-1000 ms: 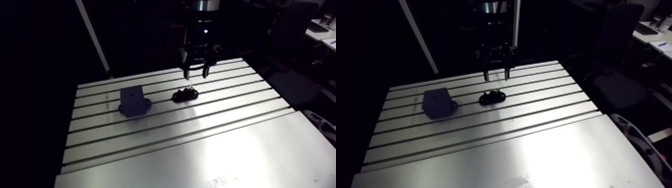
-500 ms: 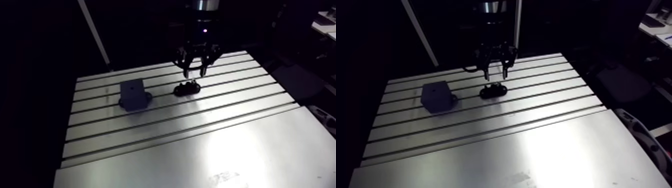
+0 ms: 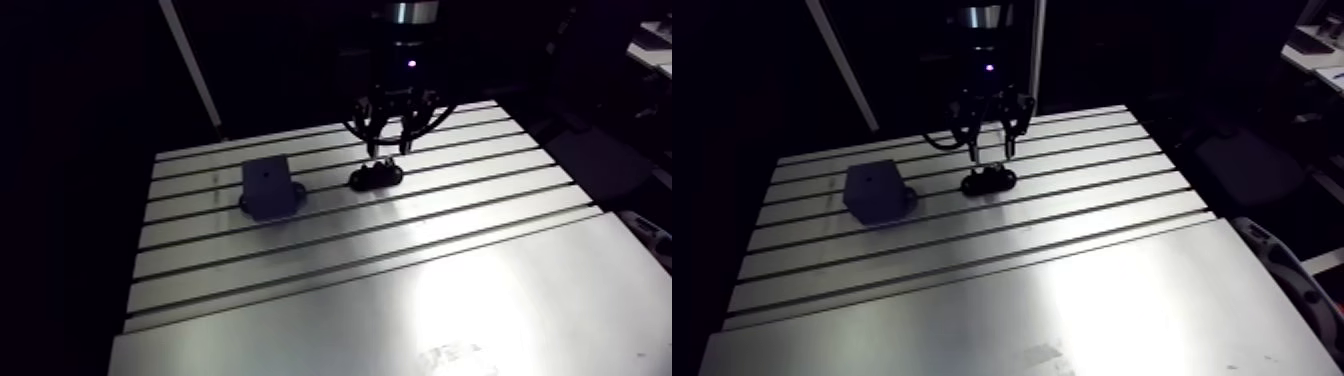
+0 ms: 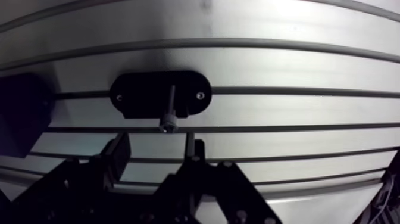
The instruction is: Pick up the M10 bolt and insert it into the hole until fully seated.
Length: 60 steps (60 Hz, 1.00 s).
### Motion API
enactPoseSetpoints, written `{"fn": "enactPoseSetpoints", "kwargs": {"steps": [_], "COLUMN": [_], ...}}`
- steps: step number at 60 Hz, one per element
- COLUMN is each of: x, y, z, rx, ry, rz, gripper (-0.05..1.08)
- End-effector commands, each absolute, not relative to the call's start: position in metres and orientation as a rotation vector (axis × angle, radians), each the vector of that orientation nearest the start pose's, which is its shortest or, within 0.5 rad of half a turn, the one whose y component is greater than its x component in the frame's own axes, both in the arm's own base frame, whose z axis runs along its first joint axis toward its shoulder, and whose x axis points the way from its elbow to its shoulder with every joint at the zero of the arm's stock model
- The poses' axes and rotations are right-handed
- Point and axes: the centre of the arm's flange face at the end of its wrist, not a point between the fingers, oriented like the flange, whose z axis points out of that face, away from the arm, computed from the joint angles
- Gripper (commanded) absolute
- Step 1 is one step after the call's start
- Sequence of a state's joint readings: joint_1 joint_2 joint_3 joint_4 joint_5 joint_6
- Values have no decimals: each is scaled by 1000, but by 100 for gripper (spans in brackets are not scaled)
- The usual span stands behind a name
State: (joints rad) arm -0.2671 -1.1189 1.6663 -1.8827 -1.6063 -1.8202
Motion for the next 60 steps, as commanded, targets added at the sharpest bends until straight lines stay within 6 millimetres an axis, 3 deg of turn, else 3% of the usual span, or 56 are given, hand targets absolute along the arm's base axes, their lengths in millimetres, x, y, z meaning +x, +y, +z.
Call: {"fn": "enactPoseSetpoints", "kwargs": {"steps": [1, 60], "x": [-608, -607], "y": [32, 34], "z": [221, 204], "rx": [-35, -106], "ry": [2905, 2917], "rz": [-37, 42], "gripper": [44, 45]}}
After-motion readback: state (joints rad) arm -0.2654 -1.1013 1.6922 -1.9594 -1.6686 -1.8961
